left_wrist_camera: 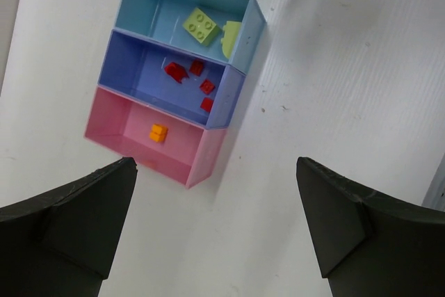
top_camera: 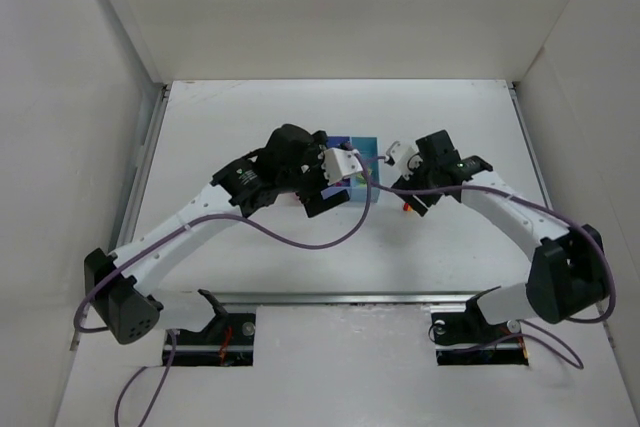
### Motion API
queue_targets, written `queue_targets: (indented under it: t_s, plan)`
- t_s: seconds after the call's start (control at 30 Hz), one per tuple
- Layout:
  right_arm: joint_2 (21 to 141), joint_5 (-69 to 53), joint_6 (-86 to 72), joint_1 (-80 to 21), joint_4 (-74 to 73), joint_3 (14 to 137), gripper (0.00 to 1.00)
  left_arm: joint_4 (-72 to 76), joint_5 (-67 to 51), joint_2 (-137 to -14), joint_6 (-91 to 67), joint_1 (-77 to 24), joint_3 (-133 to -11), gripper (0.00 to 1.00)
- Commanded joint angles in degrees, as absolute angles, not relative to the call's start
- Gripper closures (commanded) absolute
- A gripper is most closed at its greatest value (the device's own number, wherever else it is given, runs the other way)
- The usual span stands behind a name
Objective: Sort the legos into containers by color
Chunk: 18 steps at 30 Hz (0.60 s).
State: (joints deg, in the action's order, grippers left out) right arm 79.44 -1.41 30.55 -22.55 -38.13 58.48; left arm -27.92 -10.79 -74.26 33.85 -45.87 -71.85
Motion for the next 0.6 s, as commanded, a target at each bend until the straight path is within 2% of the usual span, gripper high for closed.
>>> queue_targets:
  t_s: [0.0,0.13,0.27,0.37,0.57]
  plan:
    - [82.3,-8.2,41.1,-22.5,-35.2,56.2,0.30,-26.3,-11.2,-71.3,32.8,-45.3,-69.2,0.00]
    - [83.8,-2.2,42.8,-23.0,-32.2,54.8,0.34,-26.3,-10.5,-70.8,32.2,-44.7,-68.6,0.00]
    - [85.2,-6.5,45.3,-23.0,-33.4,55.4,0.39,-25.8,-10.5,-70.8,31.6,-44.7,-68.6,0.00]
    - [87.9,-7.8,45.3,-23.0,-32.3,55.4,0.47,-25.8,-10.5,-70.8,31.1,-44.7,-68.6,0.00]
    - [91.1,-6.5,43.9,-23.0,-29.9,56.0,0.47,-25.8,-8.5,-70.8,31.1,-44.7,-69.3,0.00]
